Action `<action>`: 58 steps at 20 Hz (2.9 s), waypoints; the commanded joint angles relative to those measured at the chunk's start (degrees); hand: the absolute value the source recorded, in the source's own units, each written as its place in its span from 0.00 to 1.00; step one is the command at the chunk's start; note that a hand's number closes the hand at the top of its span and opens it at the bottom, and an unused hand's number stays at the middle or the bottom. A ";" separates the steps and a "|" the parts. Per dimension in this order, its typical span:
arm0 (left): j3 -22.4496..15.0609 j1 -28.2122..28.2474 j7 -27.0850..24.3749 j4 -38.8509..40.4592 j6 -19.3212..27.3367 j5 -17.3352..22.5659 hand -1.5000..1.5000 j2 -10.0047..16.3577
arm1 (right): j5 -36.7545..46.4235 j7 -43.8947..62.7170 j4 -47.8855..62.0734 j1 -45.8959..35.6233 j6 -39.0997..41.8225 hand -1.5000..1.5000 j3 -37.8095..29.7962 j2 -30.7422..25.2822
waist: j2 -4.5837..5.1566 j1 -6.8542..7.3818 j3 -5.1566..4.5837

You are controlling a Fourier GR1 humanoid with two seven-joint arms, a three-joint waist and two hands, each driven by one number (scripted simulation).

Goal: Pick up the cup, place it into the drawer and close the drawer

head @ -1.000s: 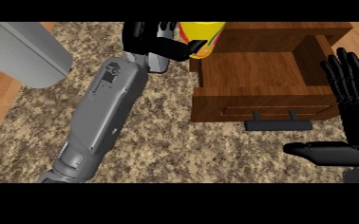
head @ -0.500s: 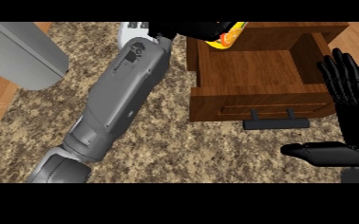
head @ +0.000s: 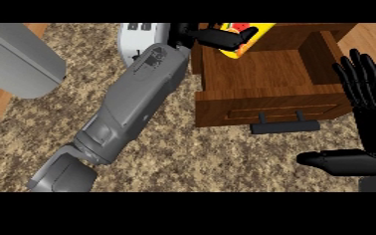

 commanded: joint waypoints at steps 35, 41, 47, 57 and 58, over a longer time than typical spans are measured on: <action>-15.01 -3.14 2.19 -3.27 11.78 11.95 0.00 1.34 | -3.87 1.70 -7.21 4.86 13.27 1.00 1.97 -7.24 | -0.84 2.54 -0.05; -13.56 2.85 6.05 -13.29 9.54 11.99 0.00 8.54 | 6.50 4.90 -7.74 2.59 9.97 1.00 4.64 -7.87 | -1.02 4.29 -0.08; -12.25 11.79 7.17 -24.33 9.96 10.50 0.00 13.94 | 15.54 5.69 -3.59 -1.14 6.42 1.00 8.45 -5.75 | -0.92 4.69 -0.07; -8.65 27.39 8.00 -38.02 4.18 12.77 0.00 23.88 | 40.07 -5.25 10.77 -1.76 -1.23 1.00 19.99 -6.72 | -0.63 5.99 -0.04; -7.45 26.48 9.81 -39.39 3.78 13.39 0.00 25.84 | 42.86 -4.60 12.55 -3.32 -2.07 1.00 21.48 -6.83 | -0.68 6.23 -0.04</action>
